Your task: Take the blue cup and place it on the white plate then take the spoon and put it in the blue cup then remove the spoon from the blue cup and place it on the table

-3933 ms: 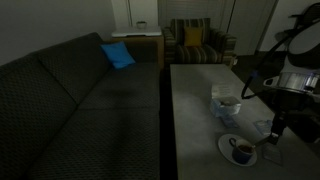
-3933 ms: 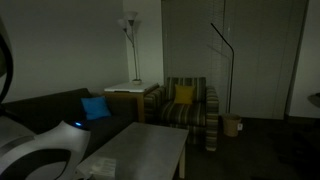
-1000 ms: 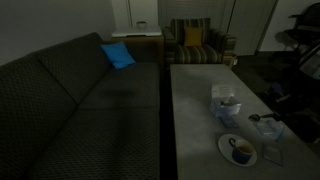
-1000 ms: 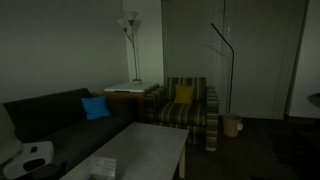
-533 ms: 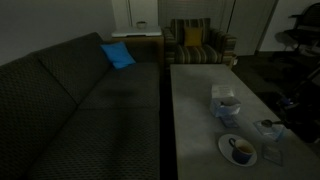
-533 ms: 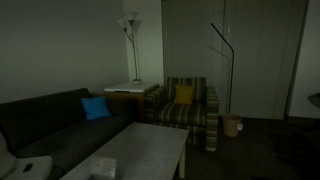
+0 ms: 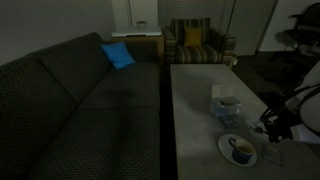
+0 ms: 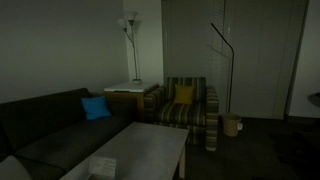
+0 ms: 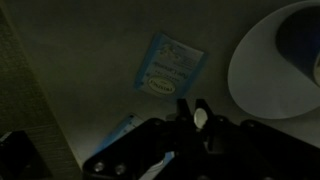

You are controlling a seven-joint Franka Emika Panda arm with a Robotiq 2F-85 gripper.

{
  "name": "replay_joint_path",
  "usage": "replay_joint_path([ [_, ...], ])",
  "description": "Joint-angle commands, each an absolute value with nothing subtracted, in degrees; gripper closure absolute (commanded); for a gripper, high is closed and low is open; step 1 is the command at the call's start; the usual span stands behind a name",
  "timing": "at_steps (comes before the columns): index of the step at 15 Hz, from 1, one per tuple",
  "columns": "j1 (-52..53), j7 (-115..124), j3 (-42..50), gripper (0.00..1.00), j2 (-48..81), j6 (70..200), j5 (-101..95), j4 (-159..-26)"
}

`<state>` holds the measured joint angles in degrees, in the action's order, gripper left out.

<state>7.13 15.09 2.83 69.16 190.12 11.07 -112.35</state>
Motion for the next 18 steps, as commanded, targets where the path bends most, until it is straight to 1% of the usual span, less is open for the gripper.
replay_joint_path([
  [1,5.0,15.4,0.9,0.97,76.1,189.9,12.4,-103.2],
  [7,5.2,15.6,2.5,0.97,80.3,186.3,12.9,-95.7],
  [9,7.1,16.5,4.5,0.97,81.0,183.1,14.0,-94.6],
  [11,8.3,17.0,6.7,0.97,81.7,177.0,13.9,-92.4],
  [12,8.9,17.5,7.5,0.93,82.0,174.8,13.6,-91.8],
  [13,9.2,17.8,8.0,0.81,82.3,172.7,13.1,-91.1],
  [14,9.4,17.9,8.2,0.65,82.4,171.0,12.6,-90.6],
  [18,10.0,18.3,8.6,0.35,82.6,167.1,11.6,-89.0],
])
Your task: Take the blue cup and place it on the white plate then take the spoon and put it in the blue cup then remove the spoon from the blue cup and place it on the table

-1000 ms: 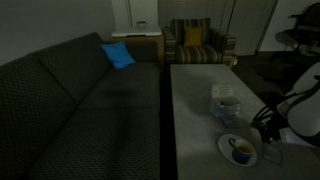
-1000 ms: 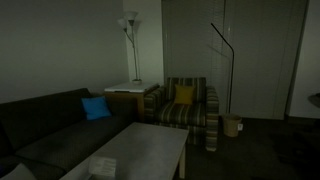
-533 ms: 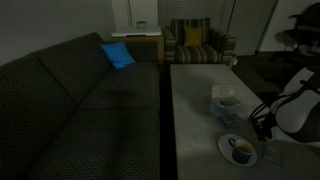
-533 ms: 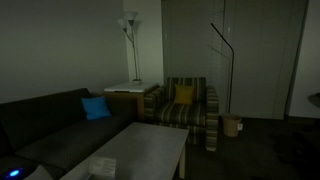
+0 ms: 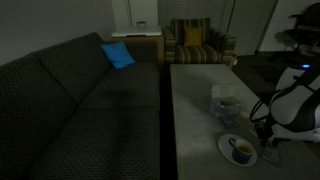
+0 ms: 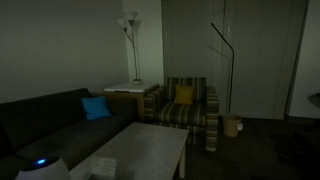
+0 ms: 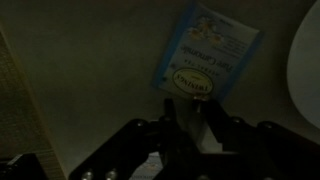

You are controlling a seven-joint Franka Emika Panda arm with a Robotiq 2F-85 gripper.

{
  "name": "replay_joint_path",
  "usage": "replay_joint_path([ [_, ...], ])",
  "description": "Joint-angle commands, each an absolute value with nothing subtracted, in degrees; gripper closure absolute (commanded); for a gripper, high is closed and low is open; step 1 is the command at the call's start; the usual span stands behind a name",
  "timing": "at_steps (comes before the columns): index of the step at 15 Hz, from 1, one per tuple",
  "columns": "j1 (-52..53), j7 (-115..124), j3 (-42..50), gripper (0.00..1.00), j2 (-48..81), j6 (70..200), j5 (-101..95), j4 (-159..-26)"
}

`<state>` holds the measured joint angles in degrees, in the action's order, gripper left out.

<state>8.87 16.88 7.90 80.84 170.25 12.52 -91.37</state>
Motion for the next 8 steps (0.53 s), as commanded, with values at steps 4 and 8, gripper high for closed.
replay_joint_path([
  [4,12.1,19.3,9.7,0.06,81.3,167.2,11.3,-90.9],
  [8,18.7,23.3,13.1,0.00,79.2,168.1,11.6,-95.2],
])
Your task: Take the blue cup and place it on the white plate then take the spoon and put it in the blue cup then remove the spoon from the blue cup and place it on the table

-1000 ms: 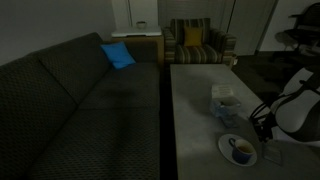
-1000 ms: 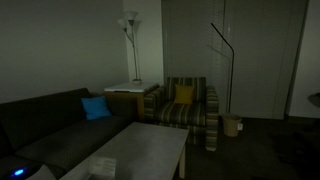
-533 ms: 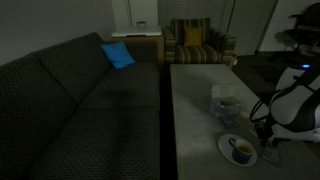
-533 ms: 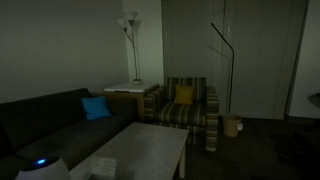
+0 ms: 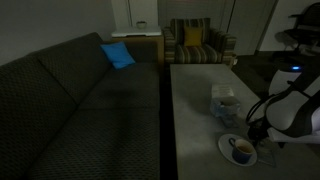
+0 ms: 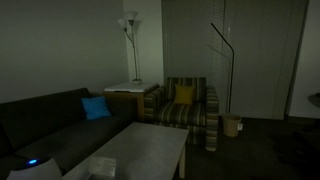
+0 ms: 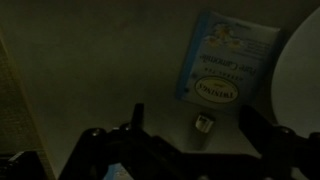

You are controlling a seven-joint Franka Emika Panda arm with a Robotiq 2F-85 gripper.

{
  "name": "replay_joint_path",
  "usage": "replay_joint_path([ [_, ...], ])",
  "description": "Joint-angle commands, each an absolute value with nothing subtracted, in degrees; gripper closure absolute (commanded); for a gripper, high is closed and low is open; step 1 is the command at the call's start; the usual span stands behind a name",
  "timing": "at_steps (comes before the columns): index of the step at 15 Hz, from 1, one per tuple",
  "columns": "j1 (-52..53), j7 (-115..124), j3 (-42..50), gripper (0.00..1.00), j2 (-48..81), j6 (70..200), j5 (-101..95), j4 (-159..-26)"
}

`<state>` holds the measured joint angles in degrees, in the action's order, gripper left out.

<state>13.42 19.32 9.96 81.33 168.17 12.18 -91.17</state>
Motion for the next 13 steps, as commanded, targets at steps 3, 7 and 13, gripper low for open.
replay_joint_path([
  [3,22.5,25.6,16.0,0.00,75.9,166.7,11.3,-98.1],
  [7,27.5,29.3,21.0,0.00,71.8,167.3,11.4,-102.2],
  [13,29.3,30.2,22.8,0.00,66.6,167.0,11.0,-106.6],
])
